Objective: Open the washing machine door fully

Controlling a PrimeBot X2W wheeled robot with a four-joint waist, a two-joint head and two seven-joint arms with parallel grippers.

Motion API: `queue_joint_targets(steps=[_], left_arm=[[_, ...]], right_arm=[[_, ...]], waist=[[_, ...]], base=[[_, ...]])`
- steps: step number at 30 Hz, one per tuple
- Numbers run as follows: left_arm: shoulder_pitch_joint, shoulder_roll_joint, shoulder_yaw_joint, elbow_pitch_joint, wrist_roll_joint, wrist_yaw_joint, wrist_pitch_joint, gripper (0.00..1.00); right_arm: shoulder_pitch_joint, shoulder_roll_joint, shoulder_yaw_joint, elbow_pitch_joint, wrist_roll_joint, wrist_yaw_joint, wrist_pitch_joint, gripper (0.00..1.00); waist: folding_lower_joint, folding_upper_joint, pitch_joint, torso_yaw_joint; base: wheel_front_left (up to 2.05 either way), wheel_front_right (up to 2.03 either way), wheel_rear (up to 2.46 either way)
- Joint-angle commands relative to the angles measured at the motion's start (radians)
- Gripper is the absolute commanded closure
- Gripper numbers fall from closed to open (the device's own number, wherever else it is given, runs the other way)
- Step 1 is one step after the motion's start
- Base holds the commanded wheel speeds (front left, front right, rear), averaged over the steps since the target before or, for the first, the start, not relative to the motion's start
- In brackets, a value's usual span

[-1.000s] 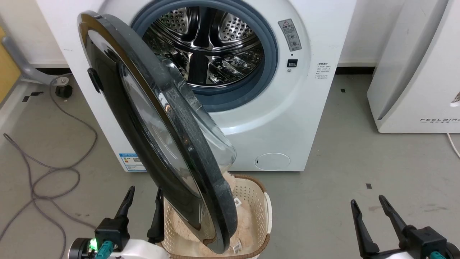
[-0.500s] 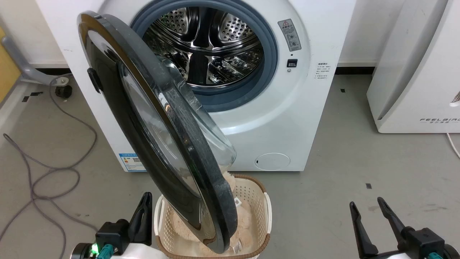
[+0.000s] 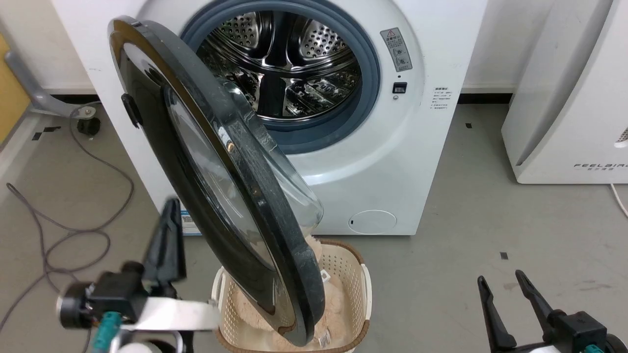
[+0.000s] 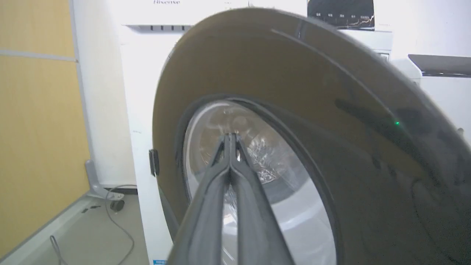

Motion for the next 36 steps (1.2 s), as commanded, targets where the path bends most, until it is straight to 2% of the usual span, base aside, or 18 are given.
queue_joint_targets(steps=[1, 13, 19, 27, 36], left_arm=[[-0.020, 0.007, 0.005, -0.034, 0.008, 0.007, 0.005, 1.00], [-0.110, 0.006, -0.056, -0.451, 0.015, 0.011, 0.023, 1.00], [-0.140, -0.001, -0.187, -0.557, -0.008, -0.015, 0.053, 1.00], [-0.115, -0.005, -0.425, -0.501, -0.086, -0.059, 0.163, 1.00], [0.002, -0.002, -0.590, -0.342, -0.163, -0.072, 0.351, 1.00]], right_arm=[[0.000, 0.004, -0.002, 0.003, 0.003, 0.001, -0.002, 0.00], [0.007, 0.004, -0.003, -0.004, 0.004, 0.001, 0.005, 0.00], [0.011, 0.004, -0.006, -0.008, 0.000, 0.001, 0.014, 0.00], [0.016, 0.004, -0.005, -0.018, -0.001, 0.001, 0.026, 0.00], [0.015, 0.004, -0.001, -0.021, -0.001, 0.001, 0.036, 0.00]], waist=[[-0.0001, 0.0000, -0.002, 0.000], [-0.0001, 0.0000, -0.005, -0.007], [-0.0001, 0.0000, -0.002, -0.009], [-0.0001, 0.0000, 0.001, -0.004], [-0.0001, 0.0000, 0.013, -0.002]], base=[[0.00, 0.00, 0.00], [0.00, 0.00, 0.00], [0.00, 0.00, 0.00], [0.00, 0.00, 0.00], [0.00, 0.00, 0.00]])
